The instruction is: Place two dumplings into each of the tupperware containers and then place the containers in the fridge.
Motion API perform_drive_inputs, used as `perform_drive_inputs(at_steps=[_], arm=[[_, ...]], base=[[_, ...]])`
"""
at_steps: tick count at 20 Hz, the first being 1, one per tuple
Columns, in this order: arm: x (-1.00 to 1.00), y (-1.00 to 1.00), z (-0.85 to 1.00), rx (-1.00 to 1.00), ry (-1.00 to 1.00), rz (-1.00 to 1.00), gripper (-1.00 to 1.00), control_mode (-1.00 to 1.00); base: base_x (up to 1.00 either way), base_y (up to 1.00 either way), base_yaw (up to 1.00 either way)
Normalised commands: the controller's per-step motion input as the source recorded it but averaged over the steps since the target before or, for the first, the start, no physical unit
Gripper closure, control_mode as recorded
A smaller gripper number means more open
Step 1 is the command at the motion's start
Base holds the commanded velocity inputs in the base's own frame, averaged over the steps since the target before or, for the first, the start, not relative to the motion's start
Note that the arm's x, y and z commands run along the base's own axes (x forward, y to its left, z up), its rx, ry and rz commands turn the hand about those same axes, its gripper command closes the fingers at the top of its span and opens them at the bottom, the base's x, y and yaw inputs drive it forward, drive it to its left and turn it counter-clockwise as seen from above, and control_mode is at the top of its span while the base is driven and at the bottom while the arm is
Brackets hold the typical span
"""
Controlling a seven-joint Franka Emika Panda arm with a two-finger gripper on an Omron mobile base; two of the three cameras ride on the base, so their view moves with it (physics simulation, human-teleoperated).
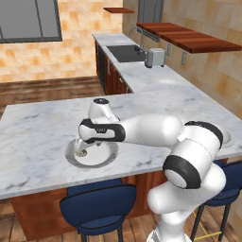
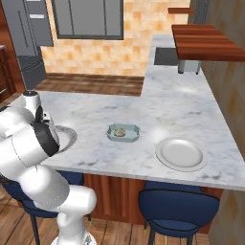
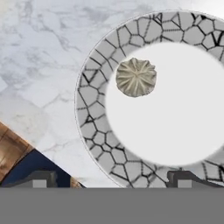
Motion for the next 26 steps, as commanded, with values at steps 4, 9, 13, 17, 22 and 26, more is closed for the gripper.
perform_drive_inputs(at_steps=[4,9,13,17,22,26], arm=[[0.41,0.21,-0.03,0.00,0.00,0.00,-1.00,-1.00],[0.35,0.36,-0.30,0.00,0.01,0.00,-1.00,-1.00],[0.23,0.10,-0.36,0.00,0.00,0.00,-1.00,-1.00],[0.08,0.00,-0.32,-0.04,0.00,-0.04,-1.00,-1.00],[0.17,0.01,-0.39,-0.02,0.00,-0.03,-1.00,-1.00],[0.35,0.03,-0.04,0.00,0.00,-0.02,-1.00,-1.00]], base=[[0.00,0.00,0.00],[0.00,0.00,0.00],[0.00,0.00,0.00],[0.00,0.00,0.00],[0.00,0.00,0.00],[0.00,0.00,0.00]])
